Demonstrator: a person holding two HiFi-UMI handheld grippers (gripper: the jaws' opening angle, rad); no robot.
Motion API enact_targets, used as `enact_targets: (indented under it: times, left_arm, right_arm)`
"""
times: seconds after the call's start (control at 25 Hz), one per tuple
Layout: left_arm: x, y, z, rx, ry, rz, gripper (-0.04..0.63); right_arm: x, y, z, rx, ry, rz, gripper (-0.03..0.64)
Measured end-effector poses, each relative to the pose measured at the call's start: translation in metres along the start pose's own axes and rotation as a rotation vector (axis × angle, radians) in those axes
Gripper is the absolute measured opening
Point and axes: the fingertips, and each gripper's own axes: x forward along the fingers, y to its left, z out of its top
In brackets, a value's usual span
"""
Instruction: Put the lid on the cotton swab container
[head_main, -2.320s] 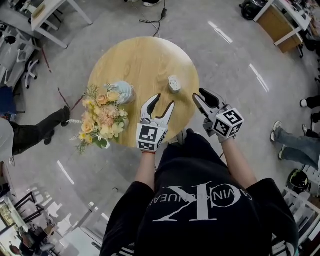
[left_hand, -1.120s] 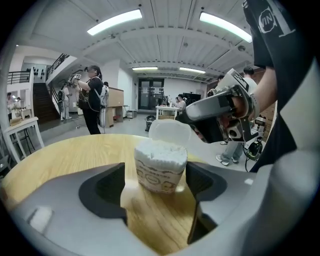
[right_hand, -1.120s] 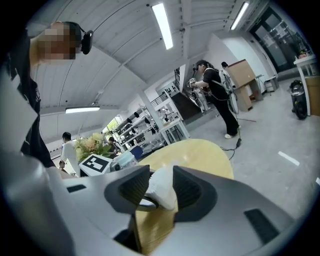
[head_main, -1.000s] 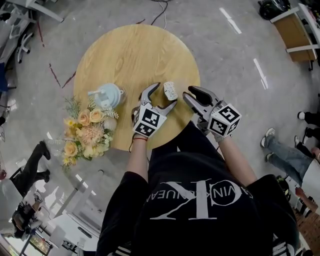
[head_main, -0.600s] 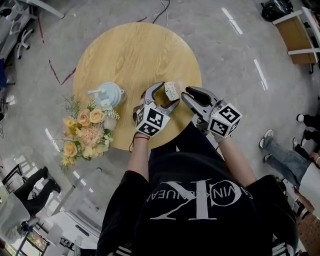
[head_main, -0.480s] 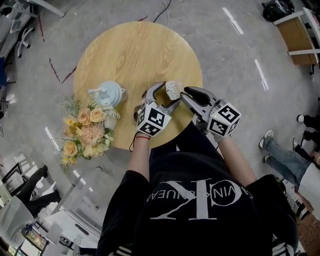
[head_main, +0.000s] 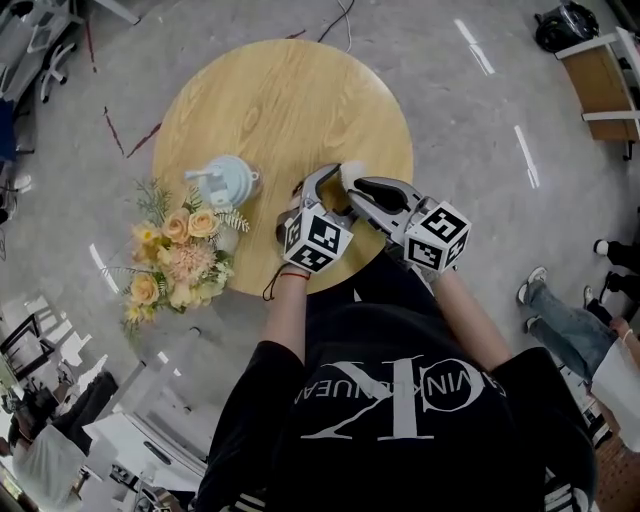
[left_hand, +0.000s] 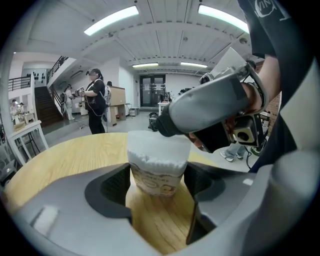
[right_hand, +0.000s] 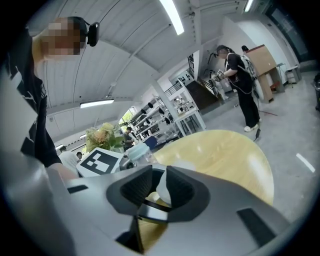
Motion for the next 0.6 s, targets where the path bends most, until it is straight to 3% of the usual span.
enact_targets:
  times: [0.24, 0.6]
  left_arm:
    - [0.0, 0.001, -0.002, -0.003, -0.001, 0.007, 0.342]
    - [0.001, 0.001, -0.003, -0.015, 0.01, 0.02, 0.341]
  right_arm:
    - [0.008, -0.006, -0.002, -0.008, 0.024, -0.027, 0.073]
    - [0.014, -0.007, -0.009, -0.14, 0.137, -0.074, 0.026]
